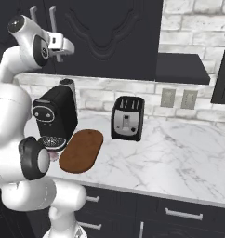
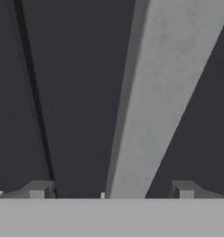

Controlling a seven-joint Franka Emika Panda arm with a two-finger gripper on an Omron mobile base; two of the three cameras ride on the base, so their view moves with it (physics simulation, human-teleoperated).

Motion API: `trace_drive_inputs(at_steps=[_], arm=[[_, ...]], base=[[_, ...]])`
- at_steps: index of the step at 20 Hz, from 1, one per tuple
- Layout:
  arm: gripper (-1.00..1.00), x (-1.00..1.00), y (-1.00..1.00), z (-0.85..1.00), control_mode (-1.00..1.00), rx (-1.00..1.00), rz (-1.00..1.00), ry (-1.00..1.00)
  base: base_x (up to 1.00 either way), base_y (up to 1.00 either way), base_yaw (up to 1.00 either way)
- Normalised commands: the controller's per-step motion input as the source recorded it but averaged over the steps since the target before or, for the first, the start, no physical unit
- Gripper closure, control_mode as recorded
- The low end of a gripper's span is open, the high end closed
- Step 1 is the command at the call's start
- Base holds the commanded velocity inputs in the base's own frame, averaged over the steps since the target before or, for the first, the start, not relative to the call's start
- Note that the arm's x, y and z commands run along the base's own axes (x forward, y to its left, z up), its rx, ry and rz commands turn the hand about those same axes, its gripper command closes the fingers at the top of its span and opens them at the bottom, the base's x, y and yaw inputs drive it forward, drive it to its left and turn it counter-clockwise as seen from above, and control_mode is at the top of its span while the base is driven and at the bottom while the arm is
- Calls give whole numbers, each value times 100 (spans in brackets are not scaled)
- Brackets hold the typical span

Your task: Open the cabinet. Place the bowl and condiment on the counter. Then place the lime and garlic on the cutting board.

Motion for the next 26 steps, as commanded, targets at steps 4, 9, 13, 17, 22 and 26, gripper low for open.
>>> trace_drive_inputs(at_steps=[4,9,13,17,22,26], arm=[[100,26,-24,-3,-100,0,-2,-5],[100,4,-39,-23,-100,0,0,-16],[100,-72,-90,-6,-100,2,0,-10],[100,-100,-100,0,-100,0,-1,-1],[100,-100,-100,0,-100,0,-5,0],[100,-100,-100,0,-100,0,-5,1]], base=[[0,0,0],[0,0,0],[0,0,0],[0,0,0],[0,0,0],[0,0,0]])
